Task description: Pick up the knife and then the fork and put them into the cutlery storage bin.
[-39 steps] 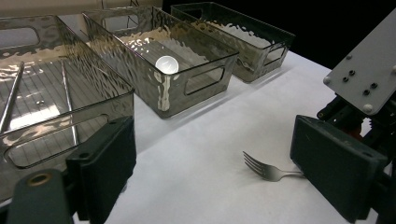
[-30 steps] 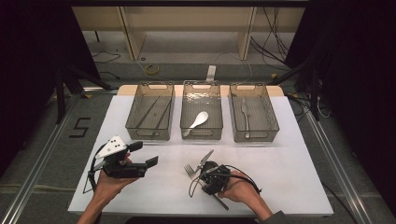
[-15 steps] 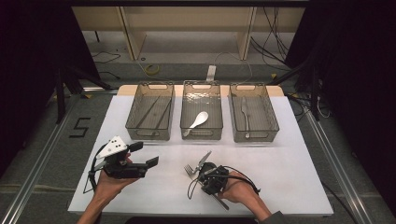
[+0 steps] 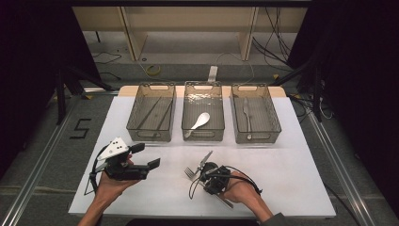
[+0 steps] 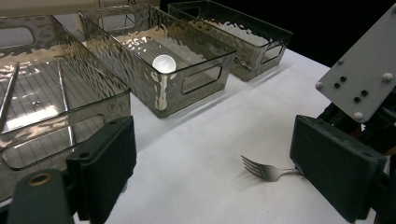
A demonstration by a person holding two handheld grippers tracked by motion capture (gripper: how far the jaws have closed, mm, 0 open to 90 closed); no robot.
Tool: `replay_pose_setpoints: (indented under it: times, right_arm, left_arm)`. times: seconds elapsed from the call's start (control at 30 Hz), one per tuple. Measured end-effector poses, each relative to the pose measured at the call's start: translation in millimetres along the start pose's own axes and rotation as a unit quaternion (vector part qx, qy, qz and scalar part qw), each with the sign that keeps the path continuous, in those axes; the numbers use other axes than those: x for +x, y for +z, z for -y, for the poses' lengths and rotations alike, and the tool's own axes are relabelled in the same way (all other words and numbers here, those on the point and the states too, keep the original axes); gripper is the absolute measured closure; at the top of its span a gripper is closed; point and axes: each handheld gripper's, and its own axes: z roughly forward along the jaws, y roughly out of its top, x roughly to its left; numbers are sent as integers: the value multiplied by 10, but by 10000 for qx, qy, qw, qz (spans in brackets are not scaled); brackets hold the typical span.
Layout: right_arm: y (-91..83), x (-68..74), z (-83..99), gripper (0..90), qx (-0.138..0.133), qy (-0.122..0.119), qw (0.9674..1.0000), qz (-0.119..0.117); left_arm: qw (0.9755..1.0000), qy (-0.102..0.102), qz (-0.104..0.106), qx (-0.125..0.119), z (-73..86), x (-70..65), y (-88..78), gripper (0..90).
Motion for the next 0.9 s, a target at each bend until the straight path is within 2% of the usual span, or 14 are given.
replay_pose_setpoints:
  times: [0.07, 0.13, 0.2, 0.23, 0.47, 0.5, 0.53, 0.57, 0.7, 0.77, 0.8, 0.9]
  right_arm:
    - [-4, 5, -5, 847, 23, 48, 10000, 9]
    - [-3, -9, 0, 851, 26, -45, 10000, -4]
    - [-14, -1, -7, 852, 55, 89, 9999, -72]
    - [-3, -14, 2, 853, -8, -68, 10000, -30]
    - [-28, -15, 10, 855, -76, -154, 9998, -57]
    - [-36, -16, 12, 855, -100, -145, 9998, -62]
    - [-63, -6, 6, 856, -88, -12, 9999, -81]
    - [-78, -36, 16, 856, -123, -153, 9998, -17]
    - [-163, -80, 36, 856, -272, -61, 9996, 1]
    - [-208, -99, 44, 856, -319, 63, 9995, -29]
    - [-224, -120, 55, 856, -379, 37, 9993, 21]
    - [-291, -173, 83, 857, -533, 249, 9983, -14]
  left_arm:
    - [10000, -1, 1, -2, -1, 1, -1, 139]
    - [10000, 2, -4, 0, 0, 2, -1, 139]
    - [10000, 4, -5, 1, -1, 2, -1, 139]
    - [10000, 2, -5, -9, -1, 1, -2, 139]
    - [10000, -12, -10, -15, -1, 5, 0, 139]
    - [10000, -11, -16, -13, -1, 5, 1, 139]
    - [10000, -11, -13, -14, -1, 5, -1, 139]
    - [10000, -12, -13, -21, -1, 5, -2, 139]
    - [10000, -10, -22, -15, -1, 7, -3, 140]
    - [10000, -14, -21, -21, -1, 5, -3, 139]
    - [10000, -7, -26, -18, -1, 5, -3, 139]
    - [10000, -6, -36, -23, -2, 7, -4, 139]
